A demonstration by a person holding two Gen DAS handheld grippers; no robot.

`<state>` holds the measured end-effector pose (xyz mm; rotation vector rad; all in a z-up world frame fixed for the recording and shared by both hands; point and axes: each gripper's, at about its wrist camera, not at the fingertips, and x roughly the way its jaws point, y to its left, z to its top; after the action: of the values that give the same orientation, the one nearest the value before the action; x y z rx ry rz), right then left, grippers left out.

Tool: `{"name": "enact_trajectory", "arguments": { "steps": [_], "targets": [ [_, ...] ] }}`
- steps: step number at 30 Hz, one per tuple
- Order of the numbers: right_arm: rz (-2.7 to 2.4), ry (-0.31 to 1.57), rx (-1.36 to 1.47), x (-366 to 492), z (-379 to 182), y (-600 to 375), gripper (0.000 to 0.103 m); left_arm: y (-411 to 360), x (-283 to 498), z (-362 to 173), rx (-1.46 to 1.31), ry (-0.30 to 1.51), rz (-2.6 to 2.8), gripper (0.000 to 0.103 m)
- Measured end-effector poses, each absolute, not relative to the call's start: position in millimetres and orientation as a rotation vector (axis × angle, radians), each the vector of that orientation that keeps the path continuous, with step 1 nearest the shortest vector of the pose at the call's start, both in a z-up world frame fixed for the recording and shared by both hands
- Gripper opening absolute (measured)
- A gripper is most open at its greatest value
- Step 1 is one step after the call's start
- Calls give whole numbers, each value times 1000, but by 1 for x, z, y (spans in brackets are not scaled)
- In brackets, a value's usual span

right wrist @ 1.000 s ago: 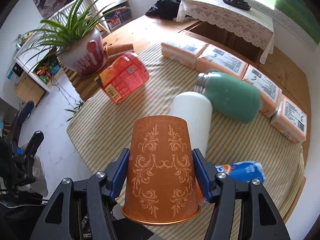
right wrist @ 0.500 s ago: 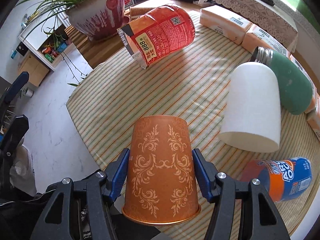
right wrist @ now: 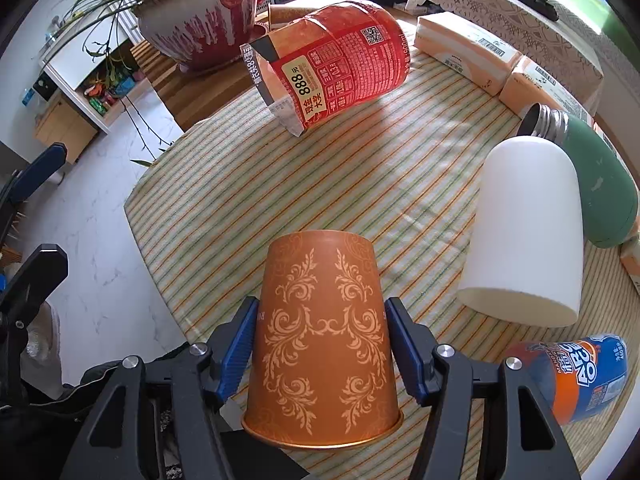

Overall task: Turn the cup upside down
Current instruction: 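Lift the orange cup with the right gripper and rotate it, then grasp the orange cup with the left gripper while the right gripper releases it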

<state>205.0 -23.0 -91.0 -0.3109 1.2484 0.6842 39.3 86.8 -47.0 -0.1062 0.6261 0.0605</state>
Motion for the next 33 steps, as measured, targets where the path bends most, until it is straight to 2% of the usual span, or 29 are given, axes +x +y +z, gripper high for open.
{"name": "enact_trajectory", "arguments": {
  "steps": [3, 14, 23, 33],
  "targets": [
    [680, 1238, -303, 205, -88, -26, 63, 85, 40, -48, -111, 633, 57, 102],
    [667, 1139, -235, 202, -52, -50, 64, 81, 47, -49, -127, 690, 31, 102],
    [410, 855, -158, 147, -13, -119, 64, 65, 104, -52, -279, 914, -86, 102],
    [174, 716, -92, 92, -11, -179, 64, 19, 165, -83, -520, 1207, -123, 102]
  ]
}}
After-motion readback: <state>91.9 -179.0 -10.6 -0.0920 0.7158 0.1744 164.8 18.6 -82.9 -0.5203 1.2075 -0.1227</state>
